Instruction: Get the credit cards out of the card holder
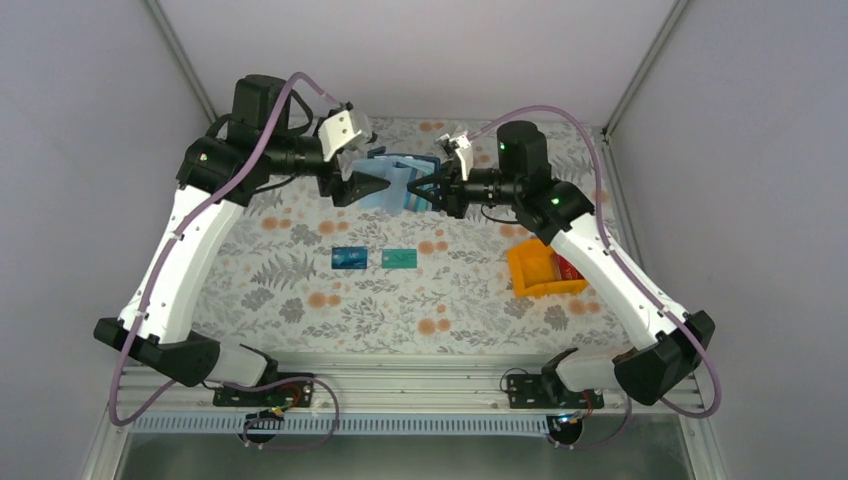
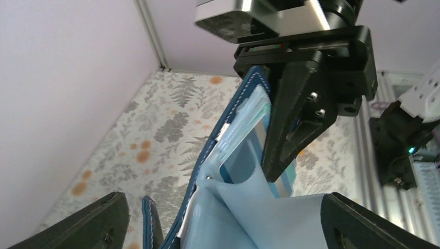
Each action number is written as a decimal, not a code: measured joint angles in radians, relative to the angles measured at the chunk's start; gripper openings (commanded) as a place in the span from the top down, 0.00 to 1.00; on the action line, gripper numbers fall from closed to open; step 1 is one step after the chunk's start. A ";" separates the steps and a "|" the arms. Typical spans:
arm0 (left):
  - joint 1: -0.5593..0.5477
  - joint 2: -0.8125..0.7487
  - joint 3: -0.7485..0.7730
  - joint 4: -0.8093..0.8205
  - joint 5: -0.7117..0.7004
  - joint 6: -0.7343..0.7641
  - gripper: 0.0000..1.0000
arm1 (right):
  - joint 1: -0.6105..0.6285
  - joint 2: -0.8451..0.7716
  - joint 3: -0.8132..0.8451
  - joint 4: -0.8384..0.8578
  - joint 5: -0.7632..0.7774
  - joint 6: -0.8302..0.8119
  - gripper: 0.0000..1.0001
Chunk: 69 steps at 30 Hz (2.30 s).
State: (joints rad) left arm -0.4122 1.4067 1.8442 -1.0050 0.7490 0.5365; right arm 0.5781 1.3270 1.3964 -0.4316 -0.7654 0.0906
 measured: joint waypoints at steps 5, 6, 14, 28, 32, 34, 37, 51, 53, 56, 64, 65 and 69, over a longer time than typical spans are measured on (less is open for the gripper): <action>0.000 -0.003 -0.037 0.031 -0.006 -0.011 0.00 | 0.023 0.011 0.003 -0.008 0.057 0.051 0.96; 0.000 -0.002 -0.047 0.033 -0.008 -0.014 0.00 | 0.030 0.011 0.007 -0.009 0.056 0.056 0.96; 0.000 0.008 -0.068 0.047 -0.042 -0.029 0.11 | 0.072 0.006 0.041 -0.008 0.023 0.031 0.96; -0.016 -0.002 -0.062 -0.021 0.203 0.022 0.98 | 0.041 -0.042 0.043 -0.057 -0.029 -0.111 0.70; 0.000 -0.002 -0.056 -0.036 0.218 0.030 0.98 | 0.008 -0.071 0.029 -0.061 -0.046 -0.122 0.61; 0.008 -0.002 -0.055 -0.045 0.222 0.031 0.98 | -0.006 -0.092 0.016 -0.058 -0.046 -0.117 0.61; 0.013 -0.002 -0.055 -0.053 0.230 0.032 0.98 | -0.014 -0.106 0.001 -0.053 -0.058 -0.106 0.58; 0.020 -0.002 -0.055 -0.071 0.250 0.031 0.92 | -0.017 -0.058 -0.020 0.025 -0.157 -0.028 0.96; 0.023 -0.003 -0.055 -0.067 0.245 0.025 0.66 | -0.018 -0.058 -0.020 0.025 -0.145 -0.023 0.96; 0.025 -0.003 -0.055 -0.037 0.192 0.006 0.50 | -0.021 -0.056 -0.012 0.006 -0.078 -0.005 0.96; 0.050 -0.020 -0.077 0.050 -0.004 -0.078 0.39 | -0.032 0.079 0.156 -0.263 0.624 0.121 0.96; 0.050 -0.023 -0.079 0.050 -0.005 -0.079 0.39 | -0.033 0.103 0.159 -0.294 0.692 0.133 0.96; 0.050 -0.032 -0.085 0.050 0.018 -0.077 0.41 | 0.000 0.219 0.167 -0.422 0.922 0.175 0.96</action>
State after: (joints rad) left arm -0.3618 1.3750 1.7588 -0.9550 0.7673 0.4591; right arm 0.5785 1.5459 1.5631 -0.8532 0.1570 0.2657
